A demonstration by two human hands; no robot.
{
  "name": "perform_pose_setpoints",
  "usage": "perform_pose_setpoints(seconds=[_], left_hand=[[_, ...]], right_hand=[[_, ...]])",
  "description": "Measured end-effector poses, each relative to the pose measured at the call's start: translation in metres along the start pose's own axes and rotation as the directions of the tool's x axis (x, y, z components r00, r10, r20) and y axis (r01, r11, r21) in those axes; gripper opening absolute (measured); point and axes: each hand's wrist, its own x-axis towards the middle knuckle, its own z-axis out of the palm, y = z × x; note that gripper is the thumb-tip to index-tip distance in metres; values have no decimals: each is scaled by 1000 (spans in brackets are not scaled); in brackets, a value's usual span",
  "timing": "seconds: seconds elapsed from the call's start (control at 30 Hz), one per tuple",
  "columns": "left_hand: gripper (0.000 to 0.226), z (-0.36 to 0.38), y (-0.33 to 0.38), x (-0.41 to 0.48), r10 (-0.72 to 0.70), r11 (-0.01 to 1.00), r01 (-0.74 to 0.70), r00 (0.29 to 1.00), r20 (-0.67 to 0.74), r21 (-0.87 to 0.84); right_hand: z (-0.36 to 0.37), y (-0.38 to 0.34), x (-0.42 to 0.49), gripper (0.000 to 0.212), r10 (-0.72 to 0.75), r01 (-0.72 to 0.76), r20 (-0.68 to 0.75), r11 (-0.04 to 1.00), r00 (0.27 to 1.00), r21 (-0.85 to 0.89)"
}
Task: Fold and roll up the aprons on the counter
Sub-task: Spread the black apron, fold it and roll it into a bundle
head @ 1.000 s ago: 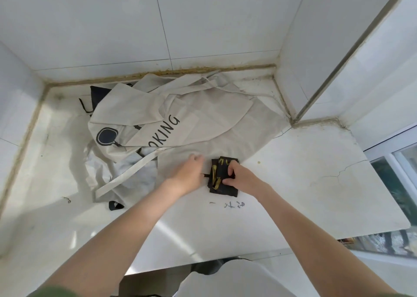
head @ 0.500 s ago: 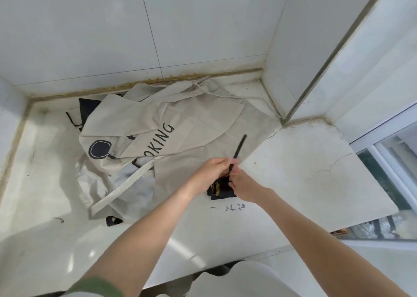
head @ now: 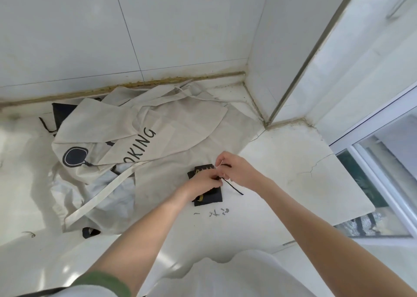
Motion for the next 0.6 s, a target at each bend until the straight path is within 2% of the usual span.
perform_pose_setpoints(seconds=[0.1,0.17,0.23,0.3,0.37,0.5,0.6], left_hand=[[18,1,2,3,4,996,-1,999,-37,93],[25,-1,-3,6,19,1000,-18,997,-70,10],[29,-4,-9,6,35,991,-46,995,-92,-128],[30,-7,-15,6,45,974,-69,992,-114,-216],[33,-8,-20,7,34,964,-69,989,-141,-258],[32,-7,-21,4,27,936,-83,986,-167,-341],[27,-8,-22,4,33,939,-102,977,-209,-329]], right_hand=[[3,-10,6,12,-39,38,17,994,999,99],[3,-10,10,18,-18,30,-48,965,999,259],[2,-4,14,24,65,-33,-69,920,996,392],[3,6,13,24,103,-111,43,943,994,314],[8,17,10,22,72,-107,197,979,978,176],[10,31,11,15,15,-60,214,977,977,205],[11,42,17,11,41,-81,249,985,968,153]])
